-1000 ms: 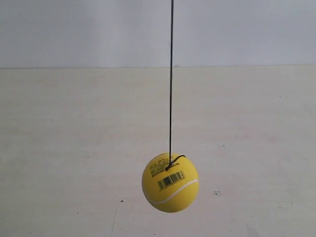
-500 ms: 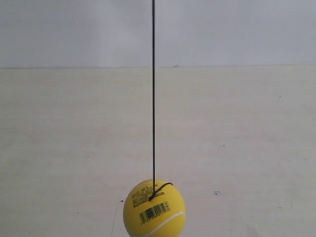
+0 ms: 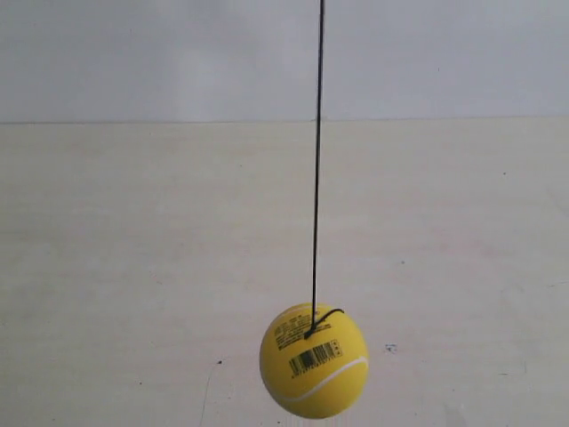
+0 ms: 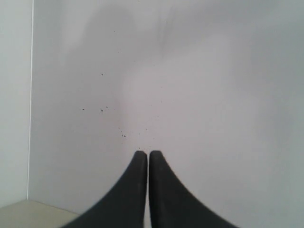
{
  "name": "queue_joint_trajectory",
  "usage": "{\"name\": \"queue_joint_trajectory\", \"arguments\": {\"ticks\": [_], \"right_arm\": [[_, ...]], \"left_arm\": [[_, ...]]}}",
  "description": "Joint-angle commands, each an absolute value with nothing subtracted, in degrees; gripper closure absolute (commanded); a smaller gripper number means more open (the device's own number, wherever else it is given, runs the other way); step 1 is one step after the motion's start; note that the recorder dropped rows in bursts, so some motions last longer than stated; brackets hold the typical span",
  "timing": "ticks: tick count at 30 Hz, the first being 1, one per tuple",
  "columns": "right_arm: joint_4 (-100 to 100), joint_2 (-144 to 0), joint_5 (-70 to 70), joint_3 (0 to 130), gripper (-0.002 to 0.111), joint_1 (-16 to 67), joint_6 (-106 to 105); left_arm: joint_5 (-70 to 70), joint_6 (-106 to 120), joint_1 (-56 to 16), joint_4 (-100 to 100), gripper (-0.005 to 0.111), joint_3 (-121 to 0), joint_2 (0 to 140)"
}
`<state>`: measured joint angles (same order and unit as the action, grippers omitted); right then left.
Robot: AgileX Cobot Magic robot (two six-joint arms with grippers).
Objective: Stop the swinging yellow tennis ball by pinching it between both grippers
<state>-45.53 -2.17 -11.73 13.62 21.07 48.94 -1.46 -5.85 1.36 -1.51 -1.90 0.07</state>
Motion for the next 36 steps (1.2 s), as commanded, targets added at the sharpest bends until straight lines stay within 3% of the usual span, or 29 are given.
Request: {"name": "queue_joint_trajectory", "arguments": {"ticks": [1,17,36], "right_arm": [[-45.46,-1.89,-11.43,13.31,0.108,21.12,49.06],[-45.46,-1.89,-11.53,13.31,0.108,21.12,49.06],[-45.46,-1.89,-11.53,13.31,0.108,21.12,49.06]], "left_arm": [[-1.21,-4.26,1.65,-1.13,0.102,0.00,0.00],[16.12,0.00,1.65,-1.13,0.102,0.00,0.00],[17.04,0.00,1.65,-1.13,0.102,0.00,0.00]]}}
